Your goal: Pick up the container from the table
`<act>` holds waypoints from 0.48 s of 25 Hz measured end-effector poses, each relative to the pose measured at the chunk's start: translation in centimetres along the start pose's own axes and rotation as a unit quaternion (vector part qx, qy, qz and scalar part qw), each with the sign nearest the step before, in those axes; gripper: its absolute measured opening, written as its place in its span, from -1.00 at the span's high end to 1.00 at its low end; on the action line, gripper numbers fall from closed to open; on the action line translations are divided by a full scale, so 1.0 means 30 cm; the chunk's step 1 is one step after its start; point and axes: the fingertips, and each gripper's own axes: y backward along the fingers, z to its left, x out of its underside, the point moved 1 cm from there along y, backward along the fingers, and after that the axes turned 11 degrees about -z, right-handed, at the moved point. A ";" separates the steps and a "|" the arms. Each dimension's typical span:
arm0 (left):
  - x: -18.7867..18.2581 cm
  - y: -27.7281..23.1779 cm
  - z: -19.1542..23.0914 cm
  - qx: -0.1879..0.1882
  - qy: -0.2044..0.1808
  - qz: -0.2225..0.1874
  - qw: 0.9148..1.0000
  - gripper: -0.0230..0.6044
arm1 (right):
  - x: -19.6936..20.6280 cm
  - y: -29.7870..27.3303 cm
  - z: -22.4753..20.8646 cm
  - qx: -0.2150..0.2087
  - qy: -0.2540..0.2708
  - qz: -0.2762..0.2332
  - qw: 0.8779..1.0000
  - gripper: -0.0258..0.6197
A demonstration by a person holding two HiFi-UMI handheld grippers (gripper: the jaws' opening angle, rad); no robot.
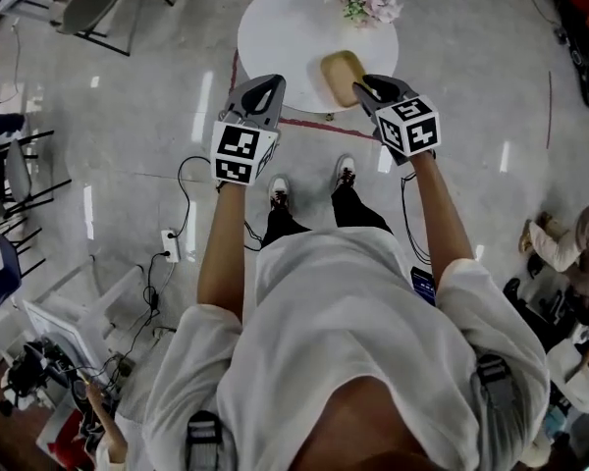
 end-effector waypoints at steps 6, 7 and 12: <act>0.135 -0.007 0.067 -0.055 0.024 0.037 0.997 0.88 | 0.215 -0.216 -0.040 -0.046 -0.017 0.080 0.996 0.49; 0.158 -0.008 0.077 -0.062 0.028 0.043 0.997 0.88 | 0.248 -0.249 -0.046 -0.051 -0.018 0.093 0.994 0.47; 0.258 -0.004 0.108 -0.078 0.044 0.067 0.994 0.88 | 0.393 -0.379 -0.058 -0.064 -0.021 0.147 0.987 0.43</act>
